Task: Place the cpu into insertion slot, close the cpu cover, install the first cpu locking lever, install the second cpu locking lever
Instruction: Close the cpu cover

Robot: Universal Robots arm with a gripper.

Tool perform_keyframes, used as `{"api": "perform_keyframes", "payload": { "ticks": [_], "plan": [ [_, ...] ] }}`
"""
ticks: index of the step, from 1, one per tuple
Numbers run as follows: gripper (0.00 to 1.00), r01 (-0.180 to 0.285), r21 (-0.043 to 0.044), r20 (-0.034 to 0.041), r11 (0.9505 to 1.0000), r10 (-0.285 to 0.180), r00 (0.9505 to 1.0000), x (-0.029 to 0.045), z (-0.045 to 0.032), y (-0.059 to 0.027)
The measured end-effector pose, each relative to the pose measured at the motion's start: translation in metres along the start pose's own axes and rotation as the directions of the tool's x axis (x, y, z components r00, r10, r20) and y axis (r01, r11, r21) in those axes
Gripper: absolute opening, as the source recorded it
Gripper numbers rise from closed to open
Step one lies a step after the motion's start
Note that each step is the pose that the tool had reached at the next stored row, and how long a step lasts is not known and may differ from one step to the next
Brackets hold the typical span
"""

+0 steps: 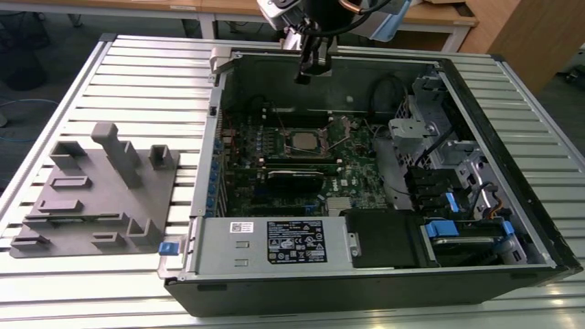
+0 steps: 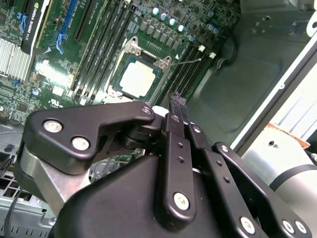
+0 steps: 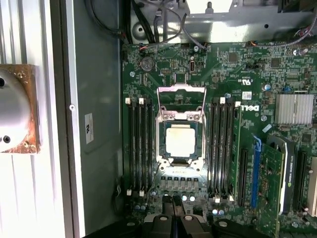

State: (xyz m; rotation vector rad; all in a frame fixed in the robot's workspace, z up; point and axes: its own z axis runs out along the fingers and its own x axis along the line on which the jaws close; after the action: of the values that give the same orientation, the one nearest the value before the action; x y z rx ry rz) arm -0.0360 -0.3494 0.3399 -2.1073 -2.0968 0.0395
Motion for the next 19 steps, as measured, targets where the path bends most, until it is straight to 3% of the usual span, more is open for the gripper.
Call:
{"api": "perform_keyframes", "payload": {
  "ticks": [3,18,19],
  "plan": [
    [0.11,0.001,-0.0135,0.0010,0.9999,-0.001,1.0000,-0.0001,0.0011,0.0002],
    [0.11,0.002,-0.0158,0.0008,0.9999,-0.002,1.0000,-0.0002,0.0021,0.0004],
    [0.11,0.003,-0.0287,-0.0006,0.9996,-0.003,1.0000,-0.0004,0.0045,0.0007]
  ]
}}
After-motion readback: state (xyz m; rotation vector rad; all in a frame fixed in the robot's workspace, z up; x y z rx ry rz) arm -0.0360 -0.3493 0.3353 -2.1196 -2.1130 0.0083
